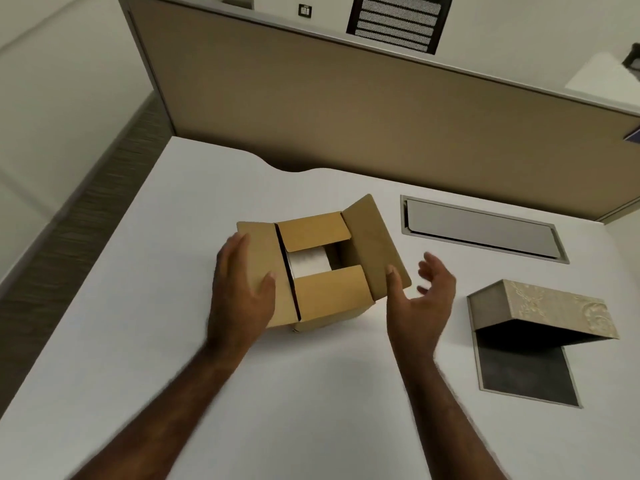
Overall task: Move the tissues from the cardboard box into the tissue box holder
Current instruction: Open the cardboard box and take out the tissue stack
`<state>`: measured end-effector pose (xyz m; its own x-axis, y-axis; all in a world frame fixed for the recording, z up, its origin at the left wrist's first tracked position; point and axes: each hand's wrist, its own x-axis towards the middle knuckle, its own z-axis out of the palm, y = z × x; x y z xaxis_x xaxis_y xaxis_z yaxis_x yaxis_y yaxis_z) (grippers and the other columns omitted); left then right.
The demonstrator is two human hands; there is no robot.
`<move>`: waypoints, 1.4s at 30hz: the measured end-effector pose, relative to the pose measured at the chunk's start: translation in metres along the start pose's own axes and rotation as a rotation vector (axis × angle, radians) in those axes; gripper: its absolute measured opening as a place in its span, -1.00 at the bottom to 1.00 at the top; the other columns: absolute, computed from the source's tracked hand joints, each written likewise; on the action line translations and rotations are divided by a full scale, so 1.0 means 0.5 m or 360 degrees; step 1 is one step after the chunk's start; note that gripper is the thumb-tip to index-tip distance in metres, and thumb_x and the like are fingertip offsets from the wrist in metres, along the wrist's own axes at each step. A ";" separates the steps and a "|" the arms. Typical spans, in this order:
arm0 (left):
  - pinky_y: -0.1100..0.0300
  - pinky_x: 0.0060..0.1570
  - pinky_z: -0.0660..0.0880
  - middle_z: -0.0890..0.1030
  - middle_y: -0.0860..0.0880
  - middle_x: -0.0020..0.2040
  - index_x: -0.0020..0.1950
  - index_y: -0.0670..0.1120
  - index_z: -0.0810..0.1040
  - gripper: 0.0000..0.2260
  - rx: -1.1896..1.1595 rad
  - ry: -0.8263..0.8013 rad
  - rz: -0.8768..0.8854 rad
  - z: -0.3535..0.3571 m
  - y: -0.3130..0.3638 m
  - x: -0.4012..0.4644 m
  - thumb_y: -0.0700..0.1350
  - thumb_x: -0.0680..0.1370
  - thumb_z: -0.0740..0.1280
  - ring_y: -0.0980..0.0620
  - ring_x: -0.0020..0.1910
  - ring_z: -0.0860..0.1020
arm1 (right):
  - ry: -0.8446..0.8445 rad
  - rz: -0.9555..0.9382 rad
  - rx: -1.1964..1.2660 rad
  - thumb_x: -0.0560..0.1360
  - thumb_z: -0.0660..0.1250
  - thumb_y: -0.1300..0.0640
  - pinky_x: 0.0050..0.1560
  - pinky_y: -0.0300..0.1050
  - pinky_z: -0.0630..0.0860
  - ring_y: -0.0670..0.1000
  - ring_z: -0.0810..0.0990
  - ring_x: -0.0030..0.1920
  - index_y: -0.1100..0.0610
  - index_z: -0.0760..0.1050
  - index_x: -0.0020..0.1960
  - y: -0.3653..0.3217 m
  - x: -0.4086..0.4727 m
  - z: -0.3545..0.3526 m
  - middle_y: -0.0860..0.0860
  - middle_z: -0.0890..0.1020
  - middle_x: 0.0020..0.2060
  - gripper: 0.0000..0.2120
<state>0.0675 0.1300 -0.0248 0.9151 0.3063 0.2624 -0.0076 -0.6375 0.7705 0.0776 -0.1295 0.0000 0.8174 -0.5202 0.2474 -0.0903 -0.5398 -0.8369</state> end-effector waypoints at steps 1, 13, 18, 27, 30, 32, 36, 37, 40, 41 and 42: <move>0.24 0.51 0.27 0.29 -0.13 0.61 0.58 -0.11 0.31 -0.35 0.0103 -0.0055 0.0099 -0.001 0.007 0.031 -0.06 0.55 0.49 -0.12 0.60 0.29 | 0.0025 -0.0317 -0.0056 0.56 0.56 0.01 0.17 -0.01 0.63 0.03 0.62 0.23 0.08 0.51 0.43 -0.010 0.003 0.001 0.03 0.64 0.26 -0.50; -0.12 0.47 0.39 0.38 -0.13 0.61 0.66 -0.09 0.17 -0.21 0.0956 -0.1062 0.0417 0.052 0.022 0.220 0.25 0.56 0.37 -0.18 0.51 0.42 | -0.1490 -0.1003 -0.0928 0.52 0.36 -0.46 0.62 0.09 0.26 0.06 0.37 0.59 0.00 0.44 0.60 -0.056 0.016 0.074 -0.01 0.55 0.53 -0.20; 0.01 0.22 0.51 0.62 -0.11 0.38 0.50 -0.07 0.46 -0.50 0.0436 -0.0984 0.0261 0.028 0.005 0.231 0.20 0.66 0.22 -0.15 0.30 0.59 | -0.1053 -0.1202 -0.0693 0.59 0.36 -0.37 0.29 0.04 0.53 0.03 0.60 0.27 0.00 0.66 0.35 -0.046 -0.013 0.002 -0.06 0.73 0.20 -0.46; -0.17 0.28 0.59 0.64 -0.18 0.31 0.58 -0.12 0.31 -0.54 0.0037 -0.0627 -0.0145 0.039 -0.003 0.234 0.06 0.73 0.16 -0.20 0.23 0.63 | -0.0875 -0.1081 -0.0388 0.66 0.38 -0.22 0.44 0.03 0.49 -0.02 0.61 0.40 0.02 0.73 0.09 0.080 -0.139 -0.101 -0.05 0.74 0.26 -0.67; -0.22 0.36 0.53 0.62 -0.21 0.36 0.64 -0.10 0.20 -0.46 0.0082 -0.0544 -0.0362 0.060 -0.010 0.244 0.04 0.71 0.22 -0.26 0.32 0.59 | -0.0950 -0.0945 -0.0488 0.68 0.31 -0.26 0.41 0.13 0.57 0.02 0.62 0.41 0.01 0.73 0.13 0.101 -0.167 -0.098 -0.04 0.72 0.33 -0.61; -0.20 0.35 0.52 0.62 -0.19 0.35 0.66 -0.09 0.16 -0.41 0.0118 -0.0501 -0.0435 0.071 -0.016 0.245 0.05 0.69 0.26 -0.25 0.33 0.58 | -0.0945 -0.0850 -0.0464 0.68 0.25 -0.29 0.32 0.13 0.64 0.01 0.67 0.33 0.01 0.73 0.16 0.085 -0.166 -0.093 -0.05 0.74 0.29 -0.56; -0.18 0.32 0.51 0.56 -0.15 0.40 0.62 -0.08 0.22 -0.35 0.0224 -0.0284 -0.0255 0.058 -0.022 0.217 0.03 0.62 0.40 -0.20 0.35 0.54 | -0.0793 -0.0382 -0.0194 0.63 0.30 -0.33 0.02 -0.08 0.68 -0.18 0.69 0.08 -0.12 0.69 0.16 -0.004 -0.099 -0.080 -0.29 0.73 0.04 -0.64; -0.17 0.32 0.50 0.55 -0.15 0.42 0.61 -0.08 0.26 -0.36 0.0233 -0.0201 -0.0192 0.050 -0.020 0.202 0.00 0.60 0.43 -0.19 0.37 0.52 | -0.0824 -0.0225 -0.0125 0.59 0.33 -0.37 0.01 -0.14 0.66 -0.19 0.69 0.07 -0.16 0.67 0.18 -0.029 -0.072 -0.071 -0.31 0.72 0.01 -0.64; -0.05 0.32 0.47 0.54 -0.16 0.43 0.55 -0.08 0.34 -0.44 0.0186 -0.0017 -0.0022 0.037 0.001 0.137 -0.03 0.59 0.43 -0.17 0.39 0.50 | -0.1117 0.0151 -0.0119 0.56 0.33 -0.42 -0.03 -0.25 0.54 -0.21 0.64 0.07 -0.11 0.57 0.38 -0.093 0.013 -0.021 -0.30 0.63 0.06 -0.46; -0.02 0.34 0.44 0.54 -0.16 0.42 0.53 -0.08 0.37 -0.48 0.0169 0.0000 0.0031 0.035 0.011 0.114 -0.04 0.60 0.42 -0.15 0.40 0.48 | -0.1218 0.0200 -0.0172 0.59 0.33 -0.39 -0.09 -0.27 0.48 -0.19 0.60 0.02 -0.04 0.57 0.35 -0.104 0.034 0.005 -0.24 0.61 0.02 -0.47; -0.01 0.40 0.42 0.55 -0.16 0.41 0.50 -0.10 0.40 -0.51 0.0164 -0.0008 0.0084 0.035 0.021 0.092 -0.05 0.60 0.41 -0.15 0.40 0.47 | -0.1297 0.0211 -0.0244 0.61 0.33 -0.35 -0.15 -0.26 0.43 -0.16 0.56 -0.07 0.03 0.57 0.21 -0.111 0.052 0.035 -0.19 0.58 -0.07 -0.54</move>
<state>0.1163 0.1250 -0.0149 0.9165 0.2671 0.2978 -0.0144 -0.7220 0.6917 0.1138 -0.1015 0.0443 0.9445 0.0237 -0.3277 -0.2426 -0.6225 -0.7441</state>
